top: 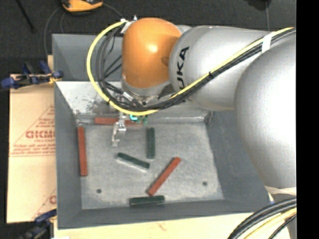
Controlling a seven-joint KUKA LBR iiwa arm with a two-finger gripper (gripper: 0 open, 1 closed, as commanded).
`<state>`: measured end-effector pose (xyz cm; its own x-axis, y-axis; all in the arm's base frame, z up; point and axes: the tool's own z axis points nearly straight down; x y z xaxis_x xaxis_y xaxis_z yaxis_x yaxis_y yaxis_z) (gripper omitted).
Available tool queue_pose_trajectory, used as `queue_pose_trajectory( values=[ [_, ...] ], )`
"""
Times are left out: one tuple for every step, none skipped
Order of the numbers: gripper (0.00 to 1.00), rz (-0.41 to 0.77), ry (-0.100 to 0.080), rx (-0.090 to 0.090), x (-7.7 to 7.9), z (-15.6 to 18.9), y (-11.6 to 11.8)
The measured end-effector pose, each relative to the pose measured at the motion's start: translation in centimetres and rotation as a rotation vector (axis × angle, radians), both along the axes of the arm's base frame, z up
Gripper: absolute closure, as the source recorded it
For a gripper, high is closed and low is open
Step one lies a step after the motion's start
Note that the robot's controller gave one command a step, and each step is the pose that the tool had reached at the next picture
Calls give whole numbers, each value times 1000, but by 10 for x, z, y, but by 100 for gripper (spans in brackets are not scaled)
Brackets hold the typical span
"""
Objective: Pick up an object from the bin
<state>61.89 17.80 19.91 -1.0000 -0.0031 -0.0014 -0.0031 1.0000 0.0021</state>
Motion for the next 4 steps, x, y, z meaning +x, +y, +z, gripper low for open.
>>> queue_pose_trajectory(
  values=[
    [0,-3,-3,1,1,1,0],
    [0,38,-6,-2,-10,-66,-38],
    [0,-121,5,-2,-41,-74,-61],
    [0,-140,-2,-2,-49,-47,-64]
  ],
)
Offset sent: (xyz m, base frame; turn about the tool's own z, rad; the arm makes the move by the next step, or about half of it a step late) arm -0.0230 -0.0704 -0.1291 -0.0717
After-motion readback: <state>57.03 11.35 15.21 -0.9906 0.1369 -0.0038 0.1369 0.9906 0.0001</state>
